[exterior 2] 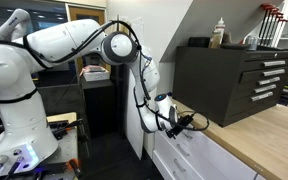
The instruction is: Open the topmost drawer of the file cabinet to the left
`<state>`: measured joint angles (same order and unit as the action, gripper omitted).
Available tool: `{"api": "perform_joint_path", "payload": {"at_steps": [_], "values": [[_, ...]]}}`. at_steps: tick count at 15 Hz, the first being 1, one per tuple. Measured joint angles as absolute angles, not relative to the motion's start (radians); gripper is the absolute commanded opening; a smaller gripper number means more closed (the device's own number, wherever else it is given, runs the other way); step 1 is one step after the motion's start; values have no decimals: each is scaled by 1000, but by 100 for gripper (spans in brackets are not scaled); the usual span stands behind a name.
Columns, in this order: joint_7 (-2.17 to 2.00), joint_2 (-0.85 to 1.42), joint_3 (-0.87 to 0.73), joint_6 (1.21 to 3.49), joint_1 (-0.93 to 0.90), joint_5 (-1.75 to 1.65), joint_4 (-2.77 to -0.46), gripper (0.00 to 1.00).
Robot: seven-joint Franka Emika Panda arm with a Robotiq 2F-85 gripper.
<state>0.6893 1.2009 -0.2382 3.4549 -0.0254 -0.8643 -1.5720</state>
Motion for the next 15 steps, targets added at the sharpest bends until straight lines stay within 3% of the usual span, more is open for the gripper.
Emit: {"api": "perform_joint_path", "payload": {"at_steps": [7,8,9,15], "values": [[689,1271,-238,3455,-7,-864,-1509,100],[689,1279,-238,3455,-5,-864,-1501,75],[689,1286,-238,3455,-4,-864,-1491,74],[689,1302,-237,3455,2,-870,-1441,34]]}}
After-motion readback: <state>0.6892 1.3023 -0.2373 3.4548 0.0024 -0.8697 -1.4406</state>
